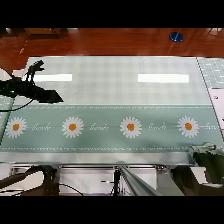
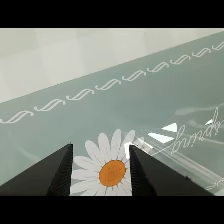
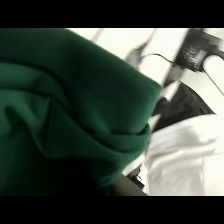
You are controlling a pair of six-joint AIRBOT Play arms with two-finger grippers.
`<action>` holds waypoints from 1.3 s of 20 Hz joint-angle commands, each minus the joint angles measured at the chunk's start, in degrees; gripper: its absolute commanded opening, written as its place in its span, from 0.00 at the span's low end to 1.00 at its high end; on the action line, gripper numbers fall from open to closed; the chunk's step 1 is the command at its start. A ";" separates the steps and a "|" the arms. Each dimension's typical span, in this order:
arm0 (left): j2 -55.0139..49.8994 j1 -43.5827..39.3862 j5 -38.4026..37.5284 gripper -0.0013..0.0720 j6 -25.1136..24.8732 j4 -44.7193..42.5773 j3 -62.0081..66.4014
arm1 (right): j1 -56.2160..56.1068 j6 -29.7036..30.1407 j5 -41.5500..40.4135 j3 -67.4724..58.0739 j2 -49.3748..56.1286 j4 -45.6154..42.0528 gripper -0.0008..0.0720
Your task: Fold the shirts.
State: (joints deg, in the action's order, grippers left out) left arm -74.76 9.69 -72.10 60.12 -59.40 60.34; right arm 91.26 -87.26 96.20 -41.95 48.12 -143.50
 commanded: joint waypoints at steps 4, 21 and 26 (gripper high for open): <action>-0.04 0.04 1.64 0.63 0.17 -0.22 0.04 | 12.28 -0.42 -14.71 1.03 0.87 5.22 0.46; -0.57 -1.36 13.57 0.63 1.99 10.08 2.73 | -71.38 8.07 -22.01 -56.94 43.28 69.77 0.67; -0.76 -10.67 7.93 0.63 13.79 -10.71 8.79 | -93.96 7.08 -11.98 -55.89 45.29 46.45 0.67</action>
State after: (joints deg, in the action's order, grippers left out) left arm -75.40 3.70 -62.46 66.81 -58.35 66.24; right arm 9.78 -80.51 78.06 -96.51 91.20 -89.27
